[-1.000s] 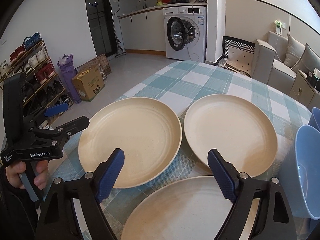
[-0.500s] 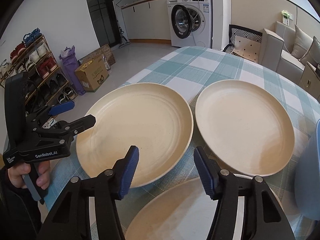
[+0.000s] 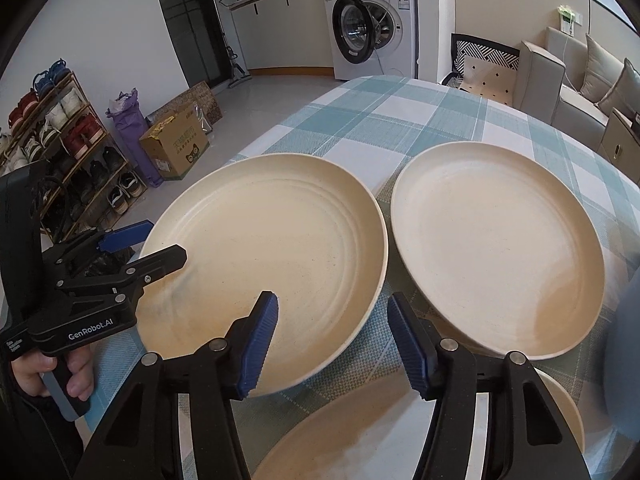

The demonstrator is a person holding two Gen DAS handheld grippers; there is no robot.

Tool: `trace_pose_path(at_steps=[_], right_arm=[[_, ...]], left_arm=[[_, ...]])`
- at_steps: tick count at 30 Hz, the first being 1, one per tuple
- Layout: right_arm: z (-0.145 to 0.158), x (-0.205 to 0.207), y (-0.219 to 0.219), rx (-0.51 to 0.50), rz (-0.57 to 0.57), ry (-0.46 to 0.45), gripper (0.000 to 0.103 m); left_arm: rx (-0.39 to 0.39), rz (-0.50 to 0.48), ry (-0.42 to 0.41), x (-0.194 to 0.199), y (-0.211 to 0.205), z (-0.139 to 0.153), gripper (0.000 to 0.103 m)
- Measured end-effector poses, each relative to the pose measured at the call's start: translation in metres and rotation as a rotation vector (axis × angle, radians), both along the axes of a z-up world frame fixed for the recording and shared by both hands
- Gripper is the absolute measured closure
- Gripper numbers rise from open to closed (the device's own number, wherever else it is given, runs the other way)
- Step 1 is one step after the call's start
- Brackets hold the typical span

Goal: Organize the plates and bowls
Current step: 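Close the left gripper on the cream plate's rim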

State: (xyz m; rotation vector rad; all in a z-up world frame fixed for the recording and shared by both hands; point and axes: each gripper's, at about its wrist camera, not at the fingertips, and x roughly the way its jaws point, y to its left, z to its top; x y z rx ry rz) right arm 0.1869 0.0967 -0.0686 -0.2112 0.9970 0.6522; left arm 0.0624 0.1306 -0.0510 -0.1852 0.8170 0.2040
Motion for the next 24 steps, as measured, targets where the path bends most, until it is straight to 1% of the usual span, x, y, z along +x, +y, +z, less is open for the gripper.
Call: trace_pose_path(at_steps=[2, 4, 5, 10, 14, 24], right_arm=[[-0.0018, 0.0007, 0.0012, -0.004, 0.001, 0.003, 0.048], [-0.0023, 0.0005, 0.0022, -0.007, 0.002, 0.001, 0.050], [-0.0020, -0.0004, 0.0022, -0.009, 0.001, -0.002, 0.053], [-0.0016, 0.0001, 0.0006, -0.017, -0.003, -0.009, 0.058], [-0.0010, -0.0006, 0.0011, -0.023, -0.003, -0.014, 0.059], [0.0029, -0.0042, 0.0014, -0.023, 0.006, -0.040, 0.059]], left_arm=[[0.000, -0.003, 0.010, 0.0013, -0.0002, -0.0018, 0.047], [-0.006, -0.005, 0.021, 0.0024, -0.0001, -0.0041, 0.052], [-0.011, -0.007, 0.023, 0.0027, 0.0000, -0.0049, 0.056], [-0.019, -0.010, 0.026, 0.0024, 0.0001, -0.0057, 0.071], [-0.016, -0.008, 0.029, 0.0029, 0.0002, -0.0060, 0.073], [-0.005, -0.006, 0.027, 0.0028, 0.0006, -0.0050, 0.074]])
